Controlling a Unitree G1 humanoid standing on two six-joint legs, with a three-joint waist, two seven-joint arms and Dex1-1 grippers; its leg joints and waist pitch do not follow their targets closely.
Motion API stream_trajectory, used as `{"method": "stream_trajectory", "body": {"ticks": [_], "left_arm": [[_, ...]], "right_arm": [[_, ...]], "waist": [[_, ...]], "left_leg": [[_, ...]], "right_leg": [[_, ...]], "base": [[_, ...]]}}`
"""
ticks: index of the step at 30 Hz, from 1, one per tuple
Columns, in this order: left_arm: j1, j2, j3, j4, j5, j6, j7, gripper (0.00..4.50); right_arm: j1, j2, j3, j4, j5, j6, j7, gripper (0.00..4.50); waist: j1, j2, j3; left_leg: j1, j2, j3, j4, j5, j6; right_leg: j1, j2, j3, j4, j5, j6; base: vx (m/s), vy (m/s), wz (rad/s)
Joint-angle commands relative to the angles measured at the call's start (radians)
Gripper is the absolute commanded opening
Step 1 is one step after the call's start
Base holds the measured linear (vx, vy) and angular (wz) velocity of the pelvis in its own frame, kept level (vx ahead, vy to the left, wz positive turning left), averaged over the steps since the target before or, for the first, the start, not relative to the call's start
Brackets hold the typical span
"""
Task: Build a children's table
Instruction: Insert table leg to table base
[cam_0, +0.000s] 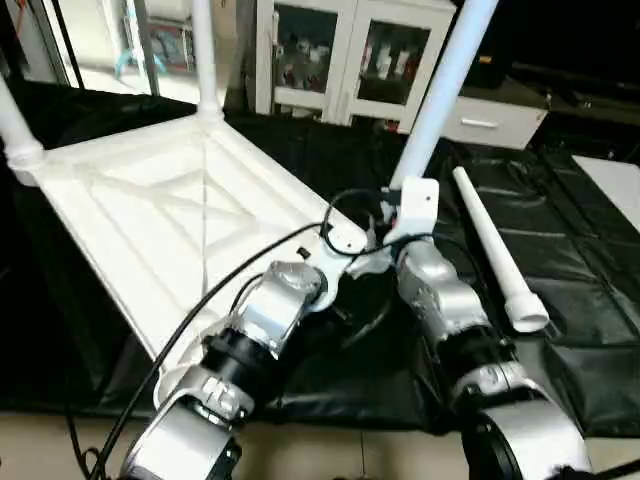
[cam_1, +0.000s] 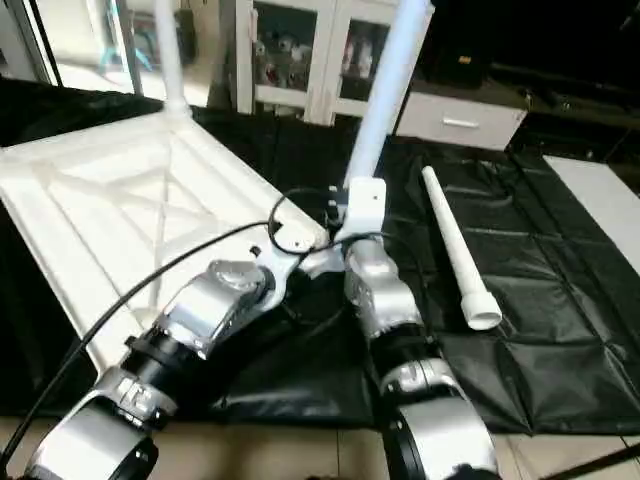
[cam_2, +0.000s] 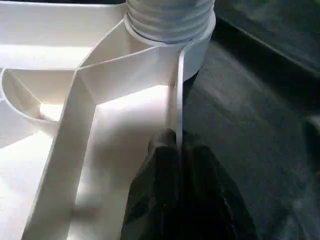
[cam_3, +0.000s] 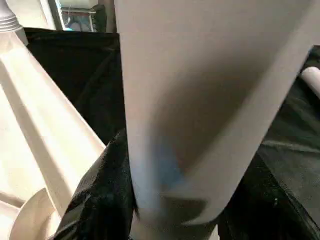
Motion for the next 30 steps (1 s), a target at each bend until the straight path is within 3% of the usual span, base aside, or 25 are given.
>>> {"method": "stream_trajectory", "body": {"ticks": [1,6,8,9,13,15,18,19,20,22,26,30], "left_arm": [[-0.072,-0.009,0.033,-0.098,-0.034,-0.066,-0.015,0.00],[-0.075,0.006,0.042,-0.078,-0.034,-0.074,-0.015,0.00],[-0.080,0.010,0.046,-0.070,-0.034,-0.076,-0.014,0.00],[-0.080,0.010,0.047,-0.069,-0.034,-0.077,-0.013,0.00],[-0.082,0.013,0.047,-0.067,-0.034,-0.080,-0.016,0.00],[-0.083,0.018,0.048,-0.065,-0.037,-0.081,-0.018,0.00],[-0.083,0.025,0.050,-0.062,-0.037,-0.085,-0.019,0.00],[-0.082,0.029,0.050,-0.061,-0.037,-0.087,-0.020,0.00],[-0.081,0.034,0.050,-0.061,-0.036,-0.089,-0.024,0.00],[-0.080,0.038,0.050,-0.061,-0.036,-0.090,-0.027,0.00],[-0.073,0.066,0.044,-0.067,-0.040,-0.101,-0.050,0.00],[-0.059,0.090,0.032,-0.084,-0.046,-0.117,-0.087,0.00]], "right_arm": [[0.066,-0.027,-0.047,0.155,-0.025,0.066,-0.050,1.85],[0.043,-0.024,-0.061,0.187,-0.014,0.020,-0.014,1.85],[0.042,-0.021,-0.060,0.174,0.009,-0.007,0.073,1.85],[0.042,-0.021,-0.059,0.172,0.014,-0.012,0.092,2.20],[0.055,-0.024,-0.045,0.147,0.014,-0.029,0.138,2.63],[0.066,-0.032,-0.033,0.128,0.006,-0.043,0.165,2.97],[0.083,-0.042,-0.022,0.092,-0.007,-0.054,0.198,3.06],[0.095,-0.047,-0.019,0.067,-0.009,-0.058,0.220,3.17],[0.110,-0.055,-0.016,0.034,-0.008,-0.059,0.247,3.40],[0.120,-0.061,-0.015,0.012,-0.006,-0.059,0.265,3.45],[0.214,-0.106,0.000,-0.180,0.045,-0.034,0.415,3.78],[0.277,-0.156,0.005,-0.302,0.076,-0.008,0.499,3.98]], "waist": [[0.011,0.013,-0.051],[0.019,0.008,-0.062],[0.025,0.010,-0.062],[0.026,0.009,-0.061],[0.036,0.012,-0.059],[0.040,0.007,-0.061],[0.041,0.014,-0.058],[0.041,0.007,-0.058],[0.044,0.006,-0.061],[0.047,0.007,-0.059],[0.052,-0.002,-0.062],[0.054,-0.001,-0.057]], "left_leg": [[-0.002,0.009,0.007,-0.083,-0.328,-0.009],[-0.015,0.005,0.018,-0.074,-0.174,0.012],[-0.015,0.005,0.021,-0.072,-0.136,0.030],[-0.014,0.006,0.022,-0.072,-0.127,0.037],[-0.006,0.008,0.027,-0.072,-0.153,0.037],[-0.009,0.009,0.026,-0.073,-0.142,0.033],[-0.008,0.010,0.028,-0.073,-0.161,0.028],[-0.008,0.009,0.030,-0.072,-0.158,0.028],[-0.008,0.008,0.030,-0.070,-0.142,0.034],[-0.010,0.007,0.032,-0.069,-0.127,0.048],[-0.016,0.005,0.033,-0.062,-0.073,0.085],[-0.014,0.007,0.034,-0.063,-0.096,0.098]], "right_leg": [[0.035,-0.054,0.045,-0.066,-0.380,-0.088],[0.048,-0.050,0.054,-0.034,-0.199,-0.129],[0.051,-0.049,0.054,-0.028,-0.148,-0.145],[0.052,-0.049,0.054,-0.026,-0.138,-0.154],[0.046,-0.048,0.056,-0.033,-0.182,-0.164],[0.050,-0.046,0.056,-0.027,-0.181,-0.156],[0.045,-0.046,0.058,-0.032,-0.207,-0.151],[0.046,-0.045,0.059,-0.032,-0.201,-0.150],[0.047,-0.044,0.060,-0.028,-0.181,-0.152],[0.047,-0.043,0.062,-0.027,-0.164,-0.158],[0.051,-0.043,0.065,-0.019,-0.109,-0.171],[0.047,-0.044,0.064,-0.025,-0.156,-0.173]], "base": [[0.051,-0.019,0.04],[0.010,-0.004,0.01],[0.000,0.000,0.00],[0.000,0.000,0.00],[0.000,0.000,0.00],[0.000,0.000,0.00],[0.000,0.000,0.00],[0.000,0.000,0.00],[0.000,0.000,0.00],[0.000,0.000,0.00],[0.000,0.000,0.00],[0.000,0.000,0.00]]}}
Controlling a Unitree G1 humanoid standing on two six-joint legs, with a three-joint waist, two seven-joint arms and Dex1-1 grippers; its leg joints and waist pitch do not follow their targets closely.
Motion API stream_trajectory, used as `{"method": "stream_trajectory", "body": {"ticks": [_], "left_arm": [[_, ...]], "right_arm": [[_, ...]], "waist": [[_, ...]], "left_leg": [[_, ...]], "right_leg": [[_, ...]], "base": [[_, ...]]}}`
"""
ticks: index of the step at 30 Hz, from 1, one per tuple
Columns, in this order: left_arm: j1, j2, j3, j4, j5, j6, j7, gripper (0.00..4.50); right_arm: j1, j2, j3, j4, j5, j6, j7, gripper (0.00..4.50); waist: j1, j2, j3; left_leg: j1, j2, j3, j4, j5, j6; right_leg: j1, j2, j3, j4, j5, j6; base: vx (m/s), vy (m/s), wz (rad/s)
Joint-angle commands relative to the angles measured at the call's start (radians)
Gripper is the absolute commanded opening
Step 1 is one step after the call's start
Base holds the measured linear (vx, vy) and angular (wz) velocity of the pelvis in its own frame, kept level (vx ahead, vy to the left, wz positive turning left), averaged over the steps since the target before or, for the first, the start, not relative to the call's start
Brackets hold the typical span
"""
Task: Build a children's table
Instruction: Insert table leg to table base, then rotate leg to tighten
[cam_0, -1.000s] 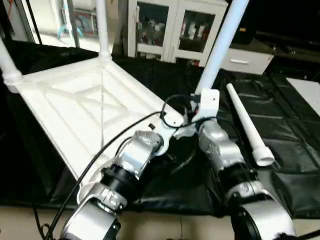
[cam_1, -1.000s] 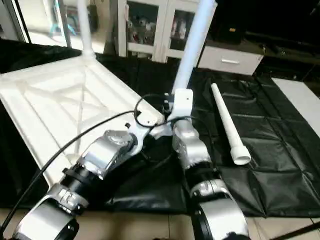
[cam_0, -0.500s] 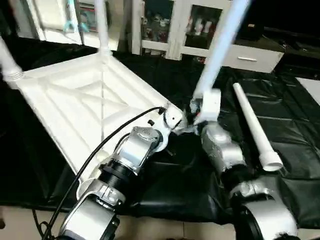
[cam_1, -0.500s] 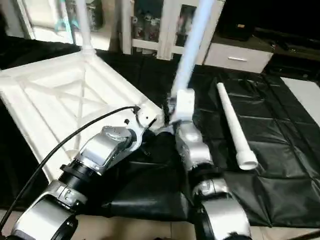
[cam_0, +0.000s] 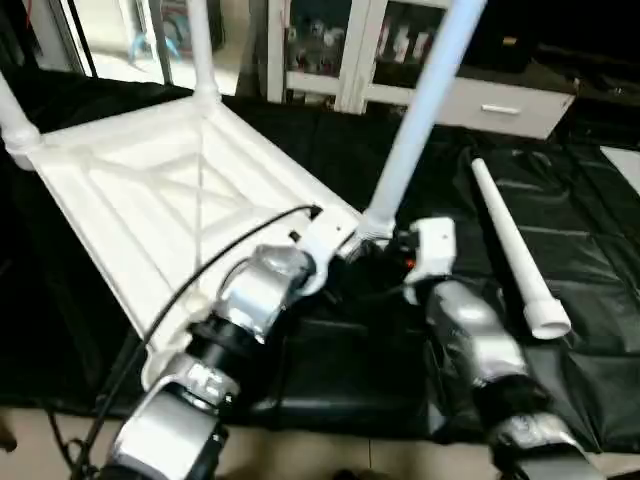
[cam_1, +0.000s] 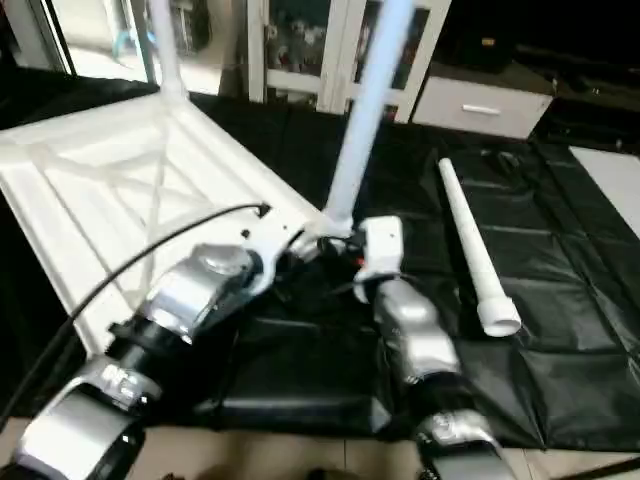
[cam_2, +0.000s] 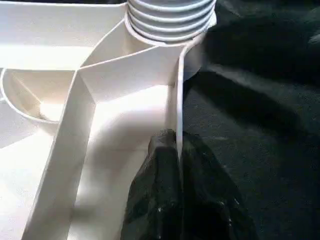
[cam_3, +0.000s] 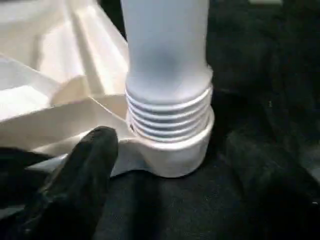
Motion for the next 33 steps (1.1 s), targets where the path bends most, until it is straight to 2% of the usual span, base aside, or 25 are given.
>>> {"method": "stream_trajectory", "body": {"ticks": [1,2,3,4,6,9,11,13,14,17,20,22,28,33], "left_arm": [[-0.016,0.009,0.017,-0.083,-0.018,-0.075,-0.032,0.00],[0.000,0.027,0.003,-0.103,-0.022,-0.083,-0.065,0.00],[0.039,0.069,-0.032,-0.150,-0.033,-0.098,-0.148,0.00],[0.058,0.092,-0.048,-0.173,-0.036,-0.106,-0.184,0.00],[0.080,0.119,-0.065,-0.198,-0.042,-0.113,-0.222,0.00],[0.126,0.180,-0.098,-0.249,-0.061,-0.158,-0.318,0.00],[0.146,0.213,-0.109,-0.279,-0.072,-0.173,-0.372,0.00],[0.178,0.261,-0.129,-0.338,-0.098,-0.212,-0.461,0.00],[0.183,0.268,-0.132,-0.348,-0.101,-0.215,-0.474,0.00],[0.214,0.314,-0.157,-0.420,-0.129,-0.213,-0.557,0.00],[0.227,0.332,-0.171,-0.449,-0.131,-0.208,-0.590,0.00],[0.233,0.339,-0.177,-0.459,-0.126,-0.213,-0.603,0.00],[0.224,0.337,-0.173,-0.445,-0.113,-0.226,-0.593,0.00],[0.217,0.342,-0.176,-0.434,-0.100,-0.230,-0.592,0.00]], "right_arm": [[0.030,-0.035,0.000,-0.081,0.024,0.021,0.047,4.10],[0.054,-0.064,-0.001,-0.120,0.035,0.030,0.081,4.20],[0.099,-0.124,-0.013,-0.199,0.076,0.065,0.165,4.27],[0.118,-0.159,-0.014,-0.233,0.093,0.079,0.216,4.34],[0.139,-0.198,-0.011,-0.268,0.108,0.095,0.279,4.43],[0.183,-0.290,-0.003,-0.332,0.137,0.125,0.432,4.43],[0.194,-0.337,0.002,-0.347,0.146,0.138,0.502,4.43],[0.197,-0.379,0.008,-0.368,0.175,0.175,0.566,4.43],[0.198,-0.385,0.011,-0.372,0.179,0.182,0.576,4.43],[0.201,-0.428,0.047,-0.406,0.199,0.238,0.664,4.43],[0.196,-0.445,0.079,-0.414,0.186,0.253,0.710,4.43],[0.184,-0.455,0.120,-0.412,0.160,0.249,0.753,4.43],[0.152,-0.458,0.167,-0.373,0.110,0.221,0.790,4.43],[0.124,-0.457,0.188,-0.328,0.074,0.183,0.799,4.14]], "waist": [[0.016,-0.002,-0.070],[0.016,-0.002,-0.069],[0.019,0.002,-0.069],[0.026,0.004,-0.069],[0.029,0.004,-0.067],[0.038,0.007,-0.065],[0.042,0.008,-0.063],[0.049,0.009,-0.061],[0.049,0.004,-0.061],[0.057,0.009,-0.059],[0.064,0.008,-0.058],[0.064,0.007,-0.059],[0.060,0.002,-0.061],[0.062,0.003,-0.064]], "left_leg": [[-0.004,0.005,0.010,-0.055,-0.110,0.092],[-0.003,0.006,0.010,-0.055,-0.114,0.090],[-0.003,0.007,0.008,-0.057,-0.120,0.089],[-0.001,0.012,0.007,-0.055,-0.115,0.091],[-0.001,0.011,0.010,-0.056,-0.116,0.096],[0.001,0.012,0.009,-0.057,-0.145,0.090],[0.002,0.014,0.009,-0.058,-0.153,0.084],[0.014,0.014,0.012,-0.058,-0.173,0.074],[0.010,0.014,0.012,-0.059,-0.175,0.073],[0.008,0.016,0.008,-0.060,-0.195,0.056],[0.014,0.018,0.010,-0.060,-0.210,0.044],[0.009,0.016,0.008,-0.060,-0.216,0.036],[0.000,0.012,0.005,-0.057,-0.197,0.029],[0.002,0.013,0.007,-0.053,-0.161,0.034]], "right_leg": [[0.080,-0.045,0.045,-0.055,-0.188,-0.154],[0.079,-0.046,0.046,-0.054,-0.194,-0.153],[0.080,-0.045,0.045,-0.057,-0.206,-0.149],[0.082,-0.046,0.047,-0.050,-0.185,-0.151],[0.079,-0.043,0.047,-0.051,-0.174,-0.160],[0.080,-0.045,0.047,-0.058,-0.231,-0.154],[0.077,-0.045,0.048,-0.058,-0.244,-0.153],[0.067,-0.044,0.050,-0.061,-0.267,-0.161],[0.070,-0.044,0.050,-0.060,-0.272,-0.159],[0.071,-0.046,0.051,-0.059,-0.313,-0.145],[0.063,-0.046,0.052,-0.061,-0.324,-0.142],[0.067,-0.046,0.052,-0.060,-0.335,-0.137],[0.072,-0.048,0.050,-0.062,-0.376,-0.101],[0.071,-0.046,0.052,-0.053,-0.316,-0.122]], "base": [[0.000,0.000,0.00],[0.000,0.000,0.00],[0.000,0.000,0.00],[0.000,0.000,0.00],[0.000,0.000,0.00],[0.000,0.000,0.00],[0.000,0.000,0.00],[0.000,0.000,0.00],[0.000,0.000,0.00],[0.000,0.000,0.00],[0.000,0.000,0.00],[0.000,0.000,0.00],[0.000,0.000,0.00],[0.000,0.000,0.00]]}}
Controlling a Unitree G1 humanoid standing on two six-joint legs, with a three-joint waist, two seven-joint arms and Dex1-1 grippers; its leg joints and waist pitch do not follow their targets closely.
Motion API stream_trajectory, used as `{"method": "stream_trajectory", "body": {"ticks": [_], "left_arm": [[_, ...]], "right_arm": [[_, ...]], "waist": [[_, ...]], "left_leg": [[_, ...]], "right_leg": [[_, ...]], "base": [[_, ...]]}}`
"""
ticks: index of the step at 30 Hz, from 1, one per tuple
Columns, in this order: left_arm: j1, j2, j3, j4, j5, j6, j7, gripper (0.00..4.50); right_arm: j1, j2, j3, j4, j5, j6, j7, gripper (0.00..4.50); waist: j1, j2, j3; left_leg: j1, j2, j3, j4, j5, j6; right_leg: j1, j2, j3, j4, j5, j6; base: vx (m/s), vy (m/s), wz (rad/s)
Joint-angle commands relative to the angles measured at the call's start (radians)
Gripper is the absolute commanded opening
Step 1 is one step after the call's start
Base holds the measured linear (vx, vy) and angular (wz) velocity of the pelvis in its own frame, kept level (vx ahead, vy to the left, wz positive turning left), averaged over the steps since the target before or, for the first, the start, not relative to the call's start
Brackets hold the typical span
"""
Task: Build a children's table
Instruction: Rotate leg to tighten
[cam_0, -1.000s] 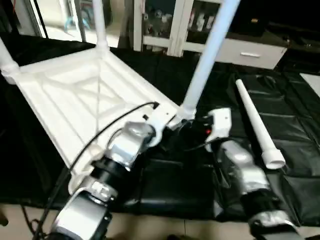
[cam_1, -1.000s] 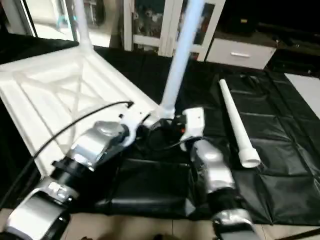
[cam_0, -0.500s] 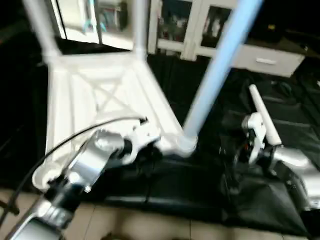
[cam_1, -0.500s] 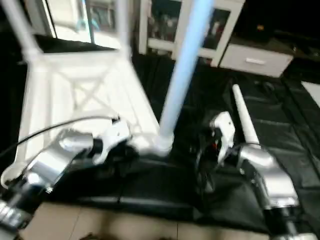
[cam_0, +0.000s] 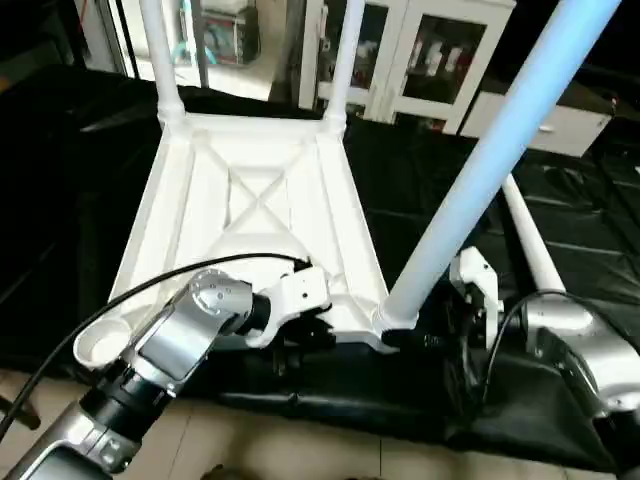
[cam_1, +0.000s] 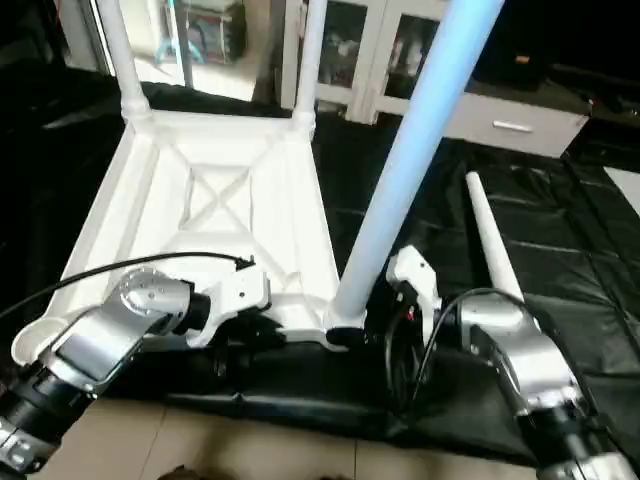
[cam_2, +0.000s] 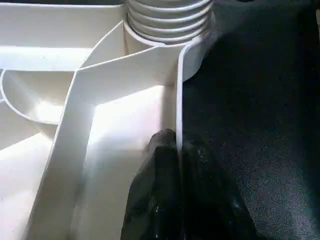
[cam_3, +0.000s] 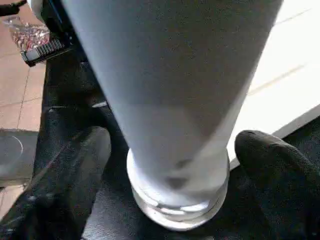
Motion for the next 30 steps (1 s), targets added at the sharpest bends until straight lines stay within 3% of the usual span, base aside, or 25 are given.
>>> {"method": "stream_trajectory", "body": {"ticks": [1,16,25,30], "left_arm": [[-0.025,-0.020,0.009,-0.024,-0.022,-0.043,-0.006,0.00],[-0.021,-0.010,0.009,-0.022,-0.020,-0.045,-0.012,0.00],[-0.022,-0.004,0.005,-0.021,-0.018,-0.042,-0.017,0.00],[-0.027,-0.026,0.023,-0.009,-0.028,-0.004,0.011,0.00]], "right_arm": [[-0.013,-0.016,0.004,0.017,-0.020,-0.017,0.015,3.99],[-0.034,0.014,0.027,0.080,-0.064,-0.078,0.046,2.77],[-0.026,0.016,0.045,0.104,-0.092,-0.112,0.056,2.70],[-0.052,0.088,-0.008,0.189,-0.117,-0.083,-0.112,2.70]], "waist": [[-0.003,-0.004,-0.065],[-0.005,-0.004,-0.067],[-0.006,-0.002,-0.067],[-0.014,0.000,-0.063]], "left_leg": [[-0.003,0.011,0.006,-0.065,-0.152,0.041],[-0.003,0.011,0.007,-0.061,-0.158,0.043],[-0.001,0.011,0.007,-0.061,-0.169,0.041],[-0.003,0.008,0.005,-0.064,-0.207,0.025]], "right_leg": [[0.067,-0.044,0.045,-0.063,-0.297,-0.134],[0.067,-0.043,0.045,-0.059,-0.285,-0.150],[0.067,-0.042,0.045,-0.058,-0.278,-0.157],[0.064,-0.042,0.042,-0.066,-0.349,-0.137]], "base": [[0.000,0.000,0.00],[0.000,0.000,0.00],[0.000,0.000,0.00],[0.000,0.000,0.00]]}}
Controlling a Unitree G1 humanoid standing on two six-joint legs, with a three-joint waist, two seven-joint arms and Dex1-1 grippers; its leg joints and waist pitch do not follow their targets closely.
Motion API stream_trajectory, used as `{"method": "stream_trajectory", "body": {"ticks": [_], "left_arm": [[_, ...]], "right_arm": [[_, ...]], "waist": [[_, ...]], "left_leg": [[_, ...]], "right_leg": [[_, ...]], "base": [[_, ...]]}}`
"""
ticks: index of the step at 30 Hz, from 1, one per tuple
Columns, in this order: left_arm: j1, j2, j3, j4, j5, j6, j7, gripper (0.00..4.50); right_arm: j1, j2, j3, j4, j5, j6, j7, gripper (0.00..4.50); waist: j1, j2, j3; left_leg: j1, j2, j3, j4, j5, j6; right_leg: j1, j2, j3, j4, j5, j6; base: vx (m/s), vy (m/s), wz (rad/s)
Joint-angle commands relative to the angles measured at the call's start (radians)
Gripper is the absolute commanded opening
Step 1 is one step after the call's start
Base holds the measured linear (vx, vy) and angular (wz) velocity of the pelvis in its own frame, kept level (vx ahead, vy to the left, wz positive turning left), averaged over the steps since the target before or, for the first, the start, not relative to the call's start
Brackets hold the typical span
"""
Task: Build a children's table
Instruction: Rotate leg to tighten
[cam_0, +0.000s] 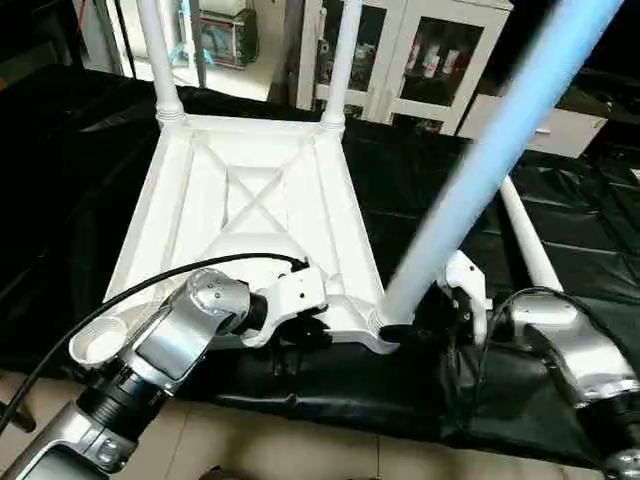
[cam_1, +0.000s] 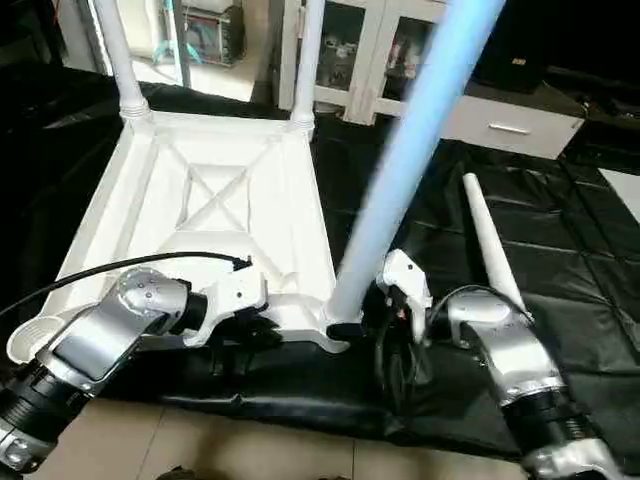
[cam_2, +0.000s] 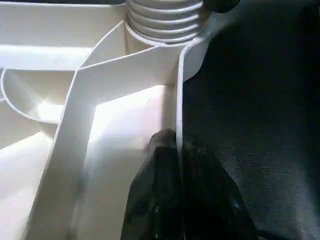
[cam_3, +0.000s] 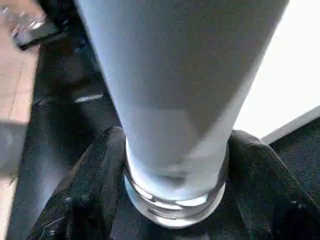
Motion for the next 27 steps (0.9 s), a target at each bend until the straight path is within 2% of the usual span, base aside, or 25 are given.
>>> {"method": "stream_trajectory", "body": {"ticks": [1,2,4,6,7,8,9,10,11,13,14,15,16,17,19,21,24,27], "left_arm": [[-0.031,-0.056,0.020,-0.022,-0.035,0.011,0.020,0.00],[-0.038,-0.073,0.030,-0.007,-0.030,0.021,0.048,0.00],[-0.048,-0.095,0.042,0.013,-0.025,0.033,0.084,0.00],[-0.073,-0.155,0.073,0.054,-0.015,0.067,0.176,0.00],[-0.094,-0.193,0.090,0.085,-0.007,0.096,0.233,0.00],[-0.100,-0.204,0.094,0.094,-0.004,0.103,0.251,0.00],[-0.126,-0.247,0.113,0.136,0.014,0.140,0.326,0.00],[-0.133,-0.258,0.118,0.147,0.019,0.150,0.346,0.00],[-0.141,-0.272,0.123,0.162,0.025,0.159,0.370,0.00],[-0.176,-0.334,0.134,0.220,0.052,0.155,0.466,0.00],[-0.190,-0.361,0.136,0.240,0.061,0.149,0.499,0.00],[-0.197,-0.373,0.136,0.248,0.064,0.145,0.511,0.00],[-0.202,-0.382,0.134,0.253,0.066,0.142,0.517,0.00],[-0.207,-0.390,0.133,0.255,0.065,0.138,0.519,0.00],[-0.211,-0.397,0.138,0.258,0.060,0.142,0.525,0.00],[-0.211,-0.396,0.139,0.257,0.060,0.142,0.524,0.00],[-0.202,-0.379,0.142,0.251,0.062,0.143,0.517,0.00],[-0.194,-0.364,0.144,0.247,0.060,0.139,0.506,0.00]], "right_arm": [[-0.024,0.028,-0.029,0.090,-0.059,0.041,-0.171,2.69],[-0.031,0.046,-0.039,0.107,-0.065,0.060,-0.221,2.69],[-0.036,0.071,-0.053,0.124,-0.064,0.088,-0.278,2.69],[-0.045,0.136,-0.083,0.149,-0.065,0.150,-0.415,2.69],[-0.052,0.185,-0.100,0.171,-0.073,0.174,-0.514,2.69],[-0.054,0.200,-0.105,0.179,-0.076,0.180,-0.544,2.69],[-0.062,0.256,-0.123,0.210,-0.093,0.189,-0.654,2.69],[-0.064,0.269,-0.127,0.219,-0.097,0.189,-0.682,2.69],[-0.068,0.286,-0.131,0.231,-0.103,0.186,-0.717,2.69],[-0.089,0.364,-0.133,0.294,-0.131,0.156,-0.876,2.69],[-0.097,0.400,-0.133,0.315,-0.133,0.142,-0.926,2.69],[-0.101,0.419,-0.135,0.322,-0.135,0.138,-0.951,2.69],[-0.103,0.432,-0.134,0.324,-0.138,0.136,-0.967,2.69],[-0.105,0.446,-0.131,0.323,-0.146,0.129,-0.980,2.68],[-0.111,0.462,-0.142,0.329,-0.148,0.111,-0.993,2.68],[-0.116,0.466,-0.150,0.334,-0.146,0.104,-0.992,2.68],[-0.127,0.462,-0.167,0.325,-0.136,0.059,-0.976,2.68],[-0.117,0.447,-0.167,0.285,-0.118,0.012,-0.919,2.68]], "waist": [[-0.005,0.004,-0.061],[-0.013,0.003,-0.060],[-0.020,0.001,-0.060],[-0.030,0.000,-0.059],[-0.037,-0.002,-0.061],[-0.039,0.001,-0.060],[-0.043,0.001,-0.063],[-0.046,-0.001,-0.063],[-0.048,0.003,-0.062],[-0.055,0.005,-0.064],[-0.058,0.003,-0.065],[-0.058,0.004,-0.067],[-0.058,0.002,-0.067],[-0.056,0.004,-0.068],[-0.054,0.003,-0.069],[-0.054,0.005,-0.069],[-0.054,0.005,-0.068],[-0.052,0.005,-0.068]], "left_leg": [[-0.003,0.006,0.003,-0.074,-0.227,0.014],[-0.005,0.004,0.000,-0.075,-0.242,0.005],[-0.008,0.001,-0.002,-0.074,-0.246,0.000],[-0.004,-0.004,-0.002,-0.070,-0.254,-0.004],[-0.008,-0.006,-0.003,-0.067,-0.253,-0.006],[-0.009,-0.007,-0.005,-0.068,-0.253,-0.011],[-0.009,-0.007,-0.009,-0.067,-0.259,-0.014],[-0.010,-0.006,-0.009,-0.068,-0.259,-0.015],[-0.006,-0.008,-0.009,-0.066,-0.267,-0.015],[-0.007,-0.009,-0.010,-0.067,-0.275,-0.013],[-0.007,-0.010,-0.010,-0.067,-0.276,-0.014],[-0.003,-0.009,-0.011,-0.068,-0.281,-0.012],[-0.005,-0.008,-0.011,-0.069,-0.281,-0.009],[-0.005,-0.007,-0.011,-0.071,-0.271,-0.003],[-0.008,-0.004,-0.009,-0.074,-0.256,0.004],[-0.007,-0.004,-0.007,-0.075,-0.252,0.008],[-0.007,-0.005,-0.004,-0.075,-0.255,0.014],[-0.006,-0.005,-0.004,-0.074,-0.261,0.017]], "right_leg": [[0.063,-0.044,0.040,-0.077,-0.389,-0.123],[0.064,-0.044,0.037,-0.082,-0.433,-0.105],[0.066,-0.044,0.034,-0.086,-0.473,-0.082],[0.057,-0.043,0.032,-0.098,-0.528,-0.056],[0.059,-0.044,0.029,-0.100,-0.554,-0.041],[0.059,-0.043,0.027,-0.101,-0.565,-0.035],[0.060,-0.045,0.022,-0.104,-0.579,-0.021],[0.059,-0.045,0.023,-0.104,-0.575,-0.018],[0.053,-0.045,0.020,-0.108,-0.575,-0.014],[0.051,-0.044,0.019,-0.108,-0.553,-0.017],[0.051,-0.043,0.020,-0.108,-0.550,-0.016],[0.050,-0.043,0.019,-0.106,-0.540,-0.016],[0.052,-0.043,0.020,-0.106,-0.528,-0.017],[0.053,-0.043,0.023,-0.102,-0.491,-0.025],[0.056,-0.041,0.028,-0.092,-0.419,-0.048],[0.057,-0.041,0.031,-0.088,-0.387,-0.063],[0.058,-0.042,0.032,-0.087,-0.378,-0.075],[0.059,-0.043,0.032,-0.091,-0.403,-0.067]], "base": [[0.000,0.000,0.00],[0.000,0.000,0.00],[0.000,0.000,0.00],[0.000,0.000,0.00],[0.000,0.000,0.00],[0.000,0.000,0.00],[0.000,0.000,0.00],[0.000,0.000,0.00],[0.000,0.000,0.00],[0.000,0.000,0.00],[0.000,0.000,0.00],[0.000,0.000,0.00],[0.000,0.000,0.00],[0.000,0.000,0.00],[0.000,0.000,0.00],[0.000,0.000,0.00],[0.000,0.000,0.00],[0.000,0.000,0.00]]}}
